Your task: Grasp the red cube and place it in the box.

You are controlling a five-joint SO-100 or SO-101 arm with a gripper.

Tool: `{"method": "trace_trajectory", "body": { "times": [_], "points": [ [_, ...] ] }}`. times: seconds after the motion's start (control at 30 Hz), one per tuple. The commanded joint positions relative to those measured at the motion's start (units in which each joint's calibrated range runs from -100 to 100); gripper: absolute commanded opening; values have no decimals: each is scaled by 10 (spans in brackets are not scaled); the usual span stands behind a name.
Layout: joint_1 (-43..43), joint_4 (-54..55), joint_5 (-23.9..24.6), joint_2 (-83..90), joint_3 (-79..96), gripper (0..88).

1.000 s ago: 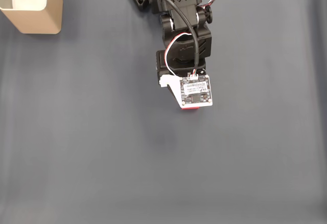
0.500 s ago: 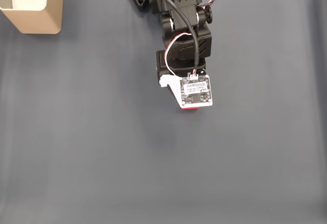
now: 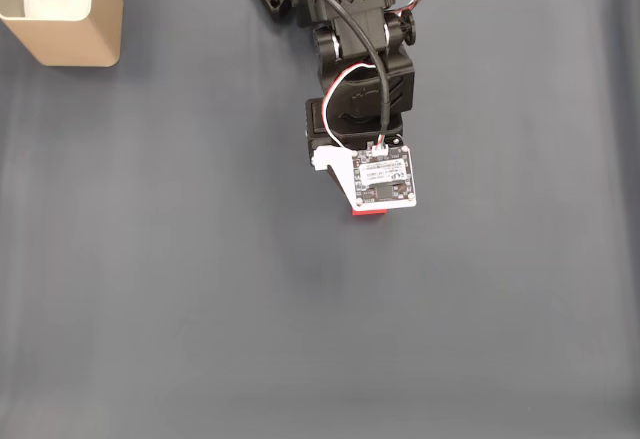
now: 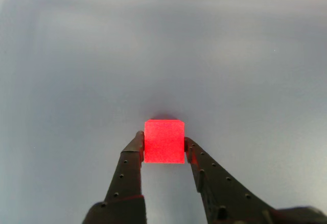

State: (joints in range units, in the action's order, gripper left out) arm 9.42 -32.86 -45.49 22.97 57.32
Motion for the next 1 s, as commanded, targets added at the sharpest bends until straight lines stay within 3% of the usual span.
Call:
{"method": "trace_trajectory", "body": {
  "times": [0.0, 0.5, 0.97],
  "points": [
    [5, -4, -4, 22, -10, 95],
    [-38, -136, -11, 74, -99, 49],
    [-135, -286, -36, 113, -245, 35]
  ]
}}
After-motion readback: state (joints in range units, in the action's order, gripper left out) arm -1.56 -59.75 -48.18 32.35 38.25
